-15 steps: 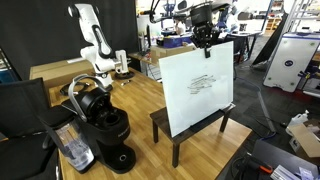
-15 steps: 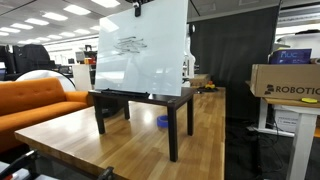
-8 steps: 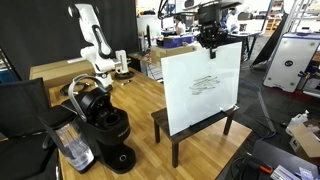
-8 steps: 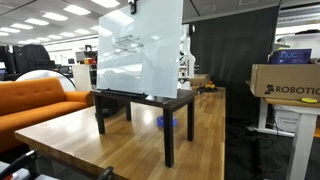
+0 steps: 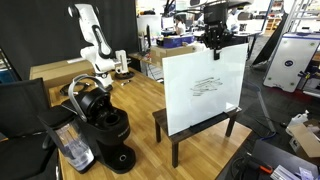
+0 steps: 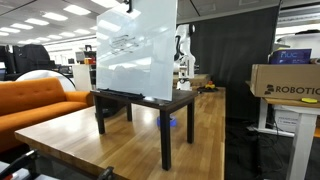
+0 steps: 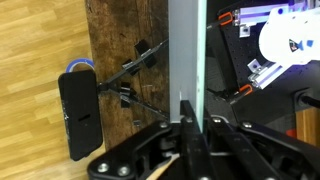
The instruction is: Take the board off the stand and put it on the table
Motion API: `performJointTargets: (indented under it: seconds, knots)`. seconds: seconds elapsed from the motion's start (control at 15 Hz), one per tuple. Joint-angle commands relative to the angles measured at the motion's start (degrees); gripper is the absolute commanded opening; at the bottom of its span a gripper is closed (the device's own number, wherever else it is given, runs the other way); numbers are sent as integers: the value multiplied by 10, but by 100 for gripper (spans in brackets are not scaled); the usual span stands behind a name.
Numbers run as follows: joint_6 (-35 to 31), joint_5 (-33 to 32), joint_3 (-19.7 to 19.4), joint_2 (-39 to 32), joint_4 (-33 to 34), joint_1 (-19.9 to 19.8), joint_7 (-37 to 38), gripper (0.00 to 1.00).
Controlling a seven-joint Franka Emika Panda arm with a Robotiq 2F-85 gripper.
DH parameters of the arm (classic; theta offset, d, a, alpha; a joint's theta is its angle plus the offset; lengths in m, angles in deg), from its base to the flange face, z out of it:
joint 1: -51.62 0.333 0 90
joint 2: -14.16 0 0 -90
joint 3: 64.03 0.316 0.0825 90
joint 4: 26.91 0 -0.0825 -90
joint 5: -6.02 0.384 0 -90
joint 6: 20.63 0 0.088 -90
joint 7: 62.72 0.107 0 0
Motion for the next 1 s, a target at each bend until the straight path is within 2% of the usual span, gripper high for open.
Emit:
performJointTargets:
  seconds: [0.0,0.53,0.93]
  knots:
    - [-26,12,-8,4,-13,19,58,2]
    - [-39,25,-5,-29,41,43,111,2]
    - [7,23,-5,-66,102,48,131,2]
